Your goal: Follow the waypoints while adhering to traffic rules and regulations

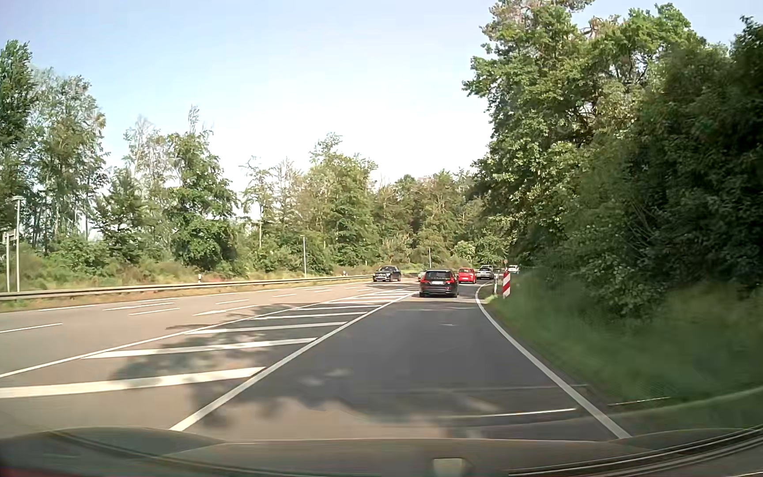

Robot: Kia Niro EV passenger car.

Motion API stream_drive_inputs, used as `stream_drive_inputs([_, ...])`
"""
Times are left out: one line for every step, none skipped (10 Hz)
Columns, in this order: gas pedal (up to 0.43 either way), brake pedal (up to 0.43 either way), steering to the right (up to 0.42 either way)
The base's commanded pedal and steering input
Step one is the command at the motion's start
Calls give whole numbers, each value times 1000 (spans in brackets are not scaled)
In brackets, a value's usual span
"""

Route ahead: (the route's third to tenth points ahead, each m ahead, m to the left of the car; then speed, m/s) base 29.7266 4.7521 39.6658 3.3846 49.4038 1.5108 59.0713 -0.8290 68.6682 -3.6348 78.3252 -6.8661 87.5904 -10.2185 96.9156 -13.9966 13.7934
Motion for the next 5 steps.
stream_drive_inputs([130, 24, 20])
stream_drive_inputs([130, 24, 20])
stream_drive_inputs([130, 24, 20])
stream_drive_inputs([130, 24, 20])
stream_drive_inputs([130, 24, 19])
